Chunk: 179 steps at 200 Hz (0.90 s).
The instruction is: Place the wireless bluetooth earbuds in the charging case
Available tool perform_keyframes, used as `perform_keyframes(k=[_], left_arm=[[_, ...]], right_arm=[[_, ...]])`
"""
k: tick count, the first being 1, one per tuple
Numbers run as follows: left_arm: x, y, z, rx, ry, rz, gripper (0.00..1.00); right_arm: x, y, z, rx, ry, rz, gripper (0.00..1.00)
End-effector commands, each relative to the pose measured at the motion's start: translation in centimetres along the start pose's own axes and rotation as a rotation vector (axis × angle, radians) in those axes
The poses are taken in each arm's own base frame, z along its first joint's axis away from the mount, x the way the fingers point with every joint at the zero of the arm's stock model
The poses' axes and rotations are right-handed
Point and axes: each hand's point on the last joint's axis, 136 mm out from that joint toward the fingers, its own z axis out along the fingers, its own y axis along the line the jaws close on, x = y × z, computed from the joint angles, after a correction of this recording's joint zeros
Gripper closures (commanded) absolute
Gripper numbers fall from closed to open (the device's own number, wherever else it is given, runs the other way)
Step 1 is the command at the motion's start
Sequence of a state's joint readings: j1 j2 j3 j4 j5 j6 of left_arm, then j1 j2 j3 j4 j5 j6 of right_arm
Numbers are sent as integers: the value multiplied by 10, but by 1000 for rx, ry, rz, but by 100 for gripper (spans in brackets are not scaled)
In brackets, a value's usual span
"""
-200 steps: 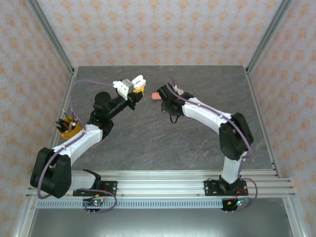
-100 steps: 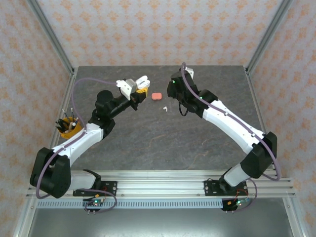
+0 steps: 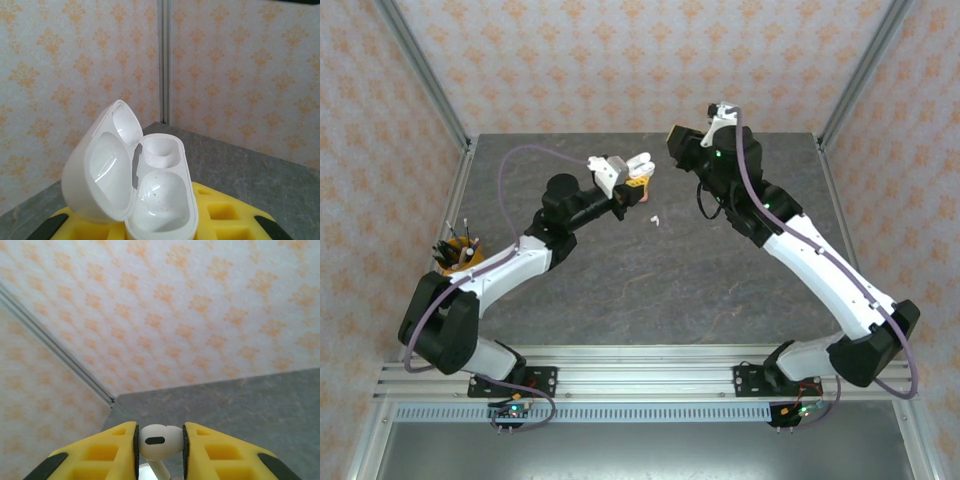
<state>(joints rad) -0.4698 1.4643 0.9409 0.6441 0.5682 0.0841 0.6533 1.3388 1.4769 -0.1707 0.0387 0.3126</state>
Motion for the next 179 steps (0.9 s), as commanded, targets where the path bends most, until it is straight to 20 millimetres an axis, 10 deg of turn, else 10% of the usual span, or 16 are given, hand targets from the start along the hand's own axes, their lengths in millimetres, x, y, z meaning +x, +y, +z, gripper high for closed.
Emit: perform_keyframes(k=[1, 179], left_arm=[[-36, 7, 10, -42, -98, 63, 100], [-57, 6, 47, -38, -31, 36, 100]], right_arm=[[-19, 21, -10, -131, -81, 9, 73], [4, 45, 8, -396, 5, 93, 75]])
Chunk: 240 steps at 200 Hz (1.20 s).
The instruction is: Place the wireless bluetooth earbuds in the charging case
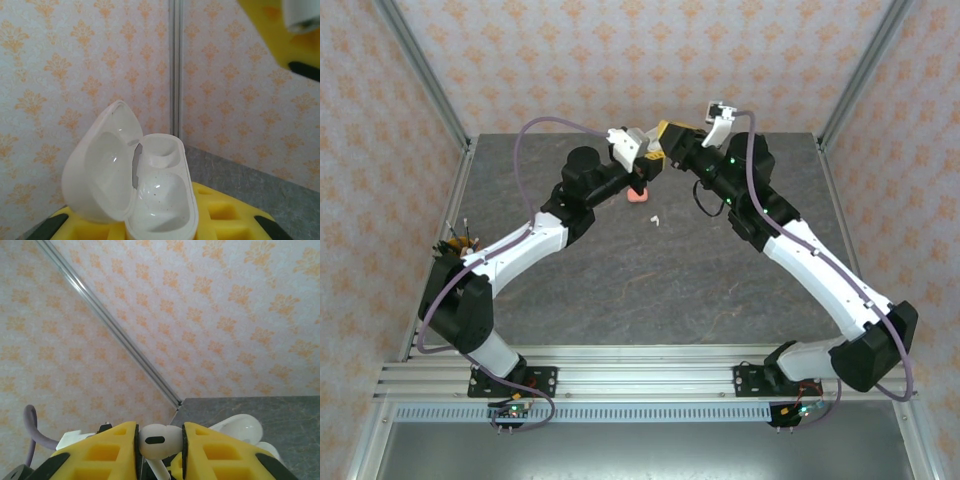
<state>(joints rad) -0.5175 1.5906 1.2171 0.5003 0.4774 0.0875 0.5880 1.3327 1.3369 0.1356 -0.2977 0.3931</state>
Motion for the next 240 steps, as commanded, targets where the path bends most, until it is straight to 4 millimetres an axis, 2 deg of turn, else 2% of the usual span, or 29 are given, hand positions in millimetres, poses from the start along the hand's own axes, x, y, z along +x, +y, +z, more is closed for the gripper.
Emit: perform_keyframes(k=[1, 63, 147, 240], left_arm=[[-19, -3, 2, 5, -25, 32, 100], [-20, -6, 1, 17, -29, 25, 100], [-26, -10, 0, 37, -55, 10, 100], [-30, -13, 4, 67, -82, -38, 100]], right_arm=[[0, 12, 6, -75, 9, 1, 75], [6, -1, 12, -34, 18, -25, 76], [-2, -29, 5, 38, -23, -7, 76], [5, -25, 10, -6, 11, -18, 77]])
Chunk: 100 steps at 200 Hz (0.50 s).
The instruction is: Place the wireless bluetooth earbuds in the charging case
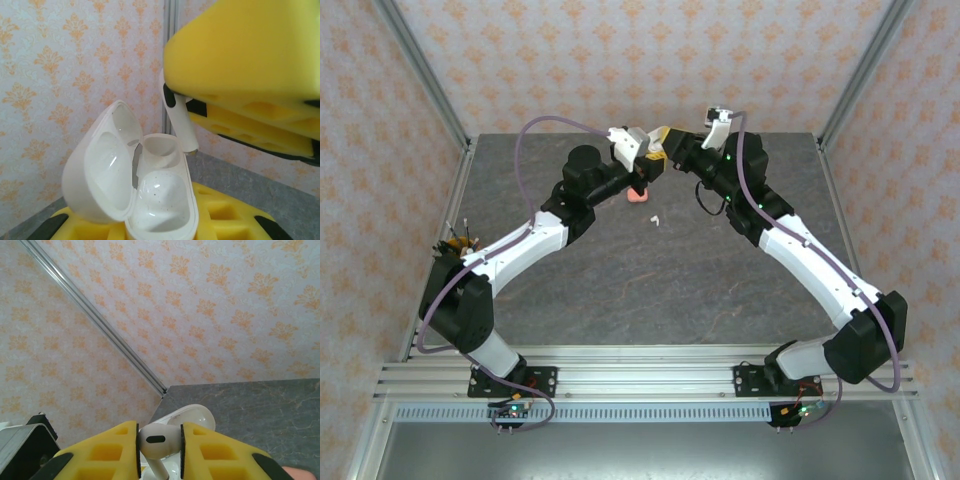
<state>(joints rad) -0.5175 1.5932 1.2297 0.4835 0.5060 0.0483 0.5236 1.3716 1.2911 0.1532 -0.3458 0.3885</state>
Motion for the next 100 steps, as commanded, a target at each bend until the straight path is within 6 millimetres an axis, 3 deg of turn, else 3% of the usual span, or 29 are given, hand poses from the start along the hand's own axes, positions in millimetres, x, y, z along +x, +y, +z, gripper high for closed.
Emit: perform_keyframes(k=[1, 100], left_arm=[[-29, -10, 3, 40, -88, 4, 100], [-27, -11, 9, 55, -83, -6, 100]], right_arm=[[-12, 14, -1, -58, -35, -22, 77], [-5, 15, 8, -87, -12, -5, 78]])
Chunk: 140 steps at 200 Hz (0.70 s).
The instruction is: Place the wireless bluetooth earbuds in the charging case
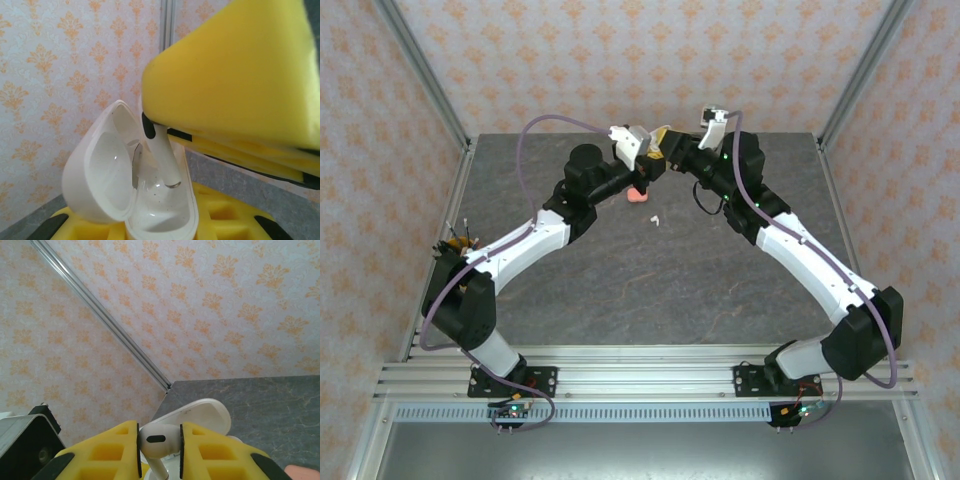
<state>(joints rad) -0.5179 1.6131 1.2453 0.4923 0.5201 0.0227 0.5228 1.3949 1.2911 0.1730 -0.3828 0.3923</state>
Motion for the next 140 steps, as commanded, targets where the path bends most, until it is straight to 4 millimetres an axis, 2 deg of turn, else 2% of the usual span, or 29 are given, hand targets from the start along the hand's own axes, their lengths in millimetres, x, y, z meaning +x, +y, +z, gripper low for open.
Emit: perform_keyframes(k=[1, 84, 140], left_arm=[[-27, -12, 4, 43, -78, 18, 100], [-27, -15, 8, 53, -71, 15, 100], [-34, -15, 11, 56, -93, -2, 100]], right_arm=[[-12, 14, 2, -59, -34, -12, 78], [-3, 10, 8, -57, 0, -21, 78], [9, 0, 6, -30, 18, -47, 78]])
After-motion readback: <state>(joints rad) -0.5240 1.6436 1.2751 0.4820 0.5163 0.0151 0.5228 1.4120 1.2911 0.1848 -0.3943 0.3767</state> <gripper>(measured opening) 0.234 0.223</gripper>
